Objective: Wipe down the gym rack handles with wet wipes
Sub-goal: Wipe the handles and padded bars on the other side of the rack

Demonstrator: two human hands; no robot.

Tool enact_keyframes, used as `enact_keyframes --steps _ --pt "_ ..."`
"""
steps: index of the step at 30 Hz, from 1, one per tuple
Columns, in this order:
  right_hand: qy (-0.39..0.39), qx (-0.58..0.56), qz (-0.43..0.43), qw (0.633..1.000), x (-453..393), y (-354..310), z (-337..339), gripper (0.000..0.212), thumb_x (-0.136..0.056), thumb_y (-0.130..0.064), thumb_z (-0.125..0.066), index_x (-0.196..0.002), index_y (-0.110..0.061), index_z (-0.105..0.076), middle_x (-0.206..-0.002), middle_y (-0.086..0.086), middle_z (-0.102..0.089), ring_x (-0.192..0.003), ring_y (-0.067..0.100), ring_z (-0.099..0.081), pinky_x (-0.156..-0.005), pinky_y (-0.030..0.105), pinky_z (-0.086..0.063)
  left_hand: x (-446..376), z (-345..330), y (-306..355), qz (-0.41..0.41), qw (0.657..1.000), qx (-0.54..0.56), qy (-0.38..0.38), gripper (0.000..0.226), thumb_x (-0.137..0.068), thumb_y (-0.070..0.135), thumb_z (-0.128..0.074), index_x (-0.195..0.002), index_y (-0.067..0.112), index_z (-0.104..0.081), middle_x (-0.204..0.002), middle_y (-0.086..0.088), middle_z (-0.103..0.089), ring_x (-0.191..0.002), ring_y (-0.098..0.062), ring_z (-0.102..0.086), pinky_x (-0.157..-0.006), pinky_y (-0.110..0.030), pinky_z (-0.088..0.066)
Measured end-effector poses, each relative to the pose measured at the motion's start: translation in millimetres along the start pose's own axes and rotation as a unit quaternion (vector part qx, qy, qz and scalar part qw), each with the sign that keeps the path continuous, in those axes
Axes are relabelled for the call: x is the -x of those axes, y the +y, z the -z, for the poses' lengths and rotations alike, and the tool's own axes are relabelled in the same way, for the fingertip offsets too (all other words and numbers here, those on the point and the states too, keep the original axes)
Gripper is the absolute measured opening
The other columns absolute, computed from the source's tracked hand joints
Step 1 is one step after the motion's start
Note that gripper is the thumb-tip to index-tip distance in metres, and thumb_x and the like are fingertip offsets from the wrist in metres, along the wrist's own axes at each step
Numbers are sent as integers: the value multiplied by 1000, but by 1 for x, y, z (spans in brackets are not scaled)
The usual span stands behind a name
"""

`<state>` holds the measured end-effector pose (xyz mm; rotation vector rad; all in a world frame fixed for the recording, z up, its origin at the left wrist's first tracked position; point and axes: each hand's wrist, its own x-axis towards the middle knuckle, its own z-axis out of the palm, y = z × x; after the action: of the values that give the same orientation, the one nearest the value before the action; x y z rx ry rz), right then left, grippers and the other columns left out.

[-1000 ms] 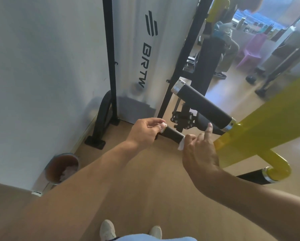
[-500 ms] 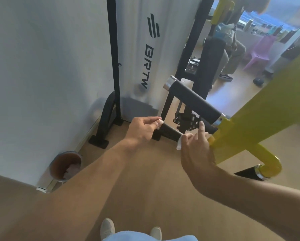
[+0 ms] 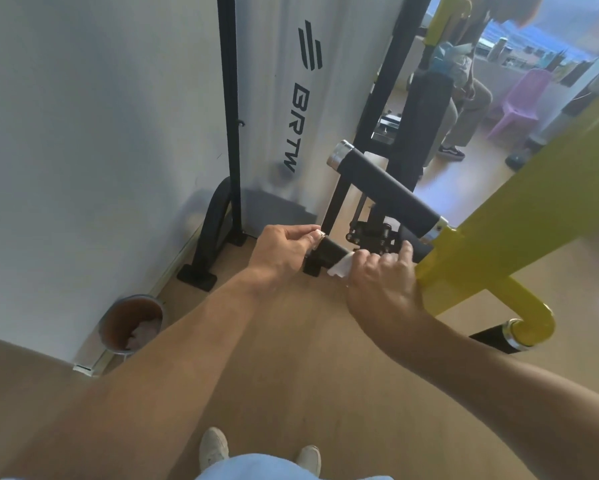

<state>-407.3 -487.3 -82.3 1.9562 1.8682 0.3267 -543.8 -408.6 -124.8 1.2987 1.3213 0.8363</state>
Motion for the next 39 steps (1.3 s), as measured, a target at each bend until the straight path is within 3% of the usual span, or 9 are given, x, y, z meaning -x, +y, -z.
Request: enact_keyframes --steps 3,9,16,21,24,27,31,35,39 --pt "-3 -5 11 1000 -4 -4 10 31 -101 -24 -33 -119 -6 -52 -107 12 -67 -95 32 -65 -100 51 -41 4 2 -1 2 1000 -2 -7 27 -94 33 -69 -119 24 -75 -120 4 -74 -111 -12 -64 -64 6 -43" --pt "65 -132 51 988 -31 -26 10 34 -104 -30 -32 -122 -8 -51 -112 9 -65 -100 29 -64 -89 44 -44 4 8 2 4 999 -37 -18 25 -94 35 -69 -117 26 -77 -120 7 -75 -115 -12 -66 -101 -26 -51" --pt "-64 228 69 969 24 14 6 37 -102 -22 -46 -128 4 -47 -114 21 -59 -104 42 -62 -103 61 -40 14 4 3 6 999 -44 -24 28 -95 33 -67 -120 23 -74 -123 3 -72 -108 -8 -54 -88 -14 -39" --pt "69 -19 66 995 -11 -10 -3 29 -96 -23 -39 -106 -4 -58 -91 12 -69 -81 31 -66 -89 48 -47 16 5 8 3 996 -81 -37 26 -95 34 -68 -118 25 -75 -121 6 -74 -110 -7 -65 -82 -8 -42" --pt "92 -121 61 987 -28 -25 -8 34 -97 -23 -29 -114 -6 -53 -103 11 -67 -92 30 -63 -88 45 -45 17 8 11 7 995 -78 -56 26 -95 35 -68 -118 27 -76 -119 7 -75 -113 -7 -66 -87 -12 -45" --pt "8 -3 32 999 -9 -12 3 31 -99 -21 -40 -125 -7 -48 -113 10 -65 -103 32 -63 -104 54 -36 17 8 12 3 995 -92 -47 26 -95 33 -68 -118 25 -76 -122 4 -74 -114 -9 -63 -88 -12 -43" --pt "-105 200 24 974 17 15 4 35 -100 -17 -45 -132 -3 -44 -114 16 -63 -108 41 -62 -104 61 -37 19 7 13 4 994 -92 -51 29 -96 33 -66 -122 23 -74 -126 2 -71 -112 -12 -56 -93 -19 -40" --pt "-14 -16 51 998 -5 5 -5 30 -102 -23 -38 -124 -5 -46 -111 11 -64 -99 31 -63 -101 49 -39 18 3 14 6 996 -85 -41 27 -95 32 -67 -119 23 -75 -123 3 -73 -114 -12 -62 -88 -13 -42" --pt "34 -229 26 972 -26 -11 -9 27 -101 -25 -41 -123 -10 -45 -113 8 -61 -103 28 -59 -96 42 -38 15 3 17 7 995 -90 -35 26 -95 32 -68 -118 23 -76 -120 4 -75 -112 -12 -65 -76 -7 -43"
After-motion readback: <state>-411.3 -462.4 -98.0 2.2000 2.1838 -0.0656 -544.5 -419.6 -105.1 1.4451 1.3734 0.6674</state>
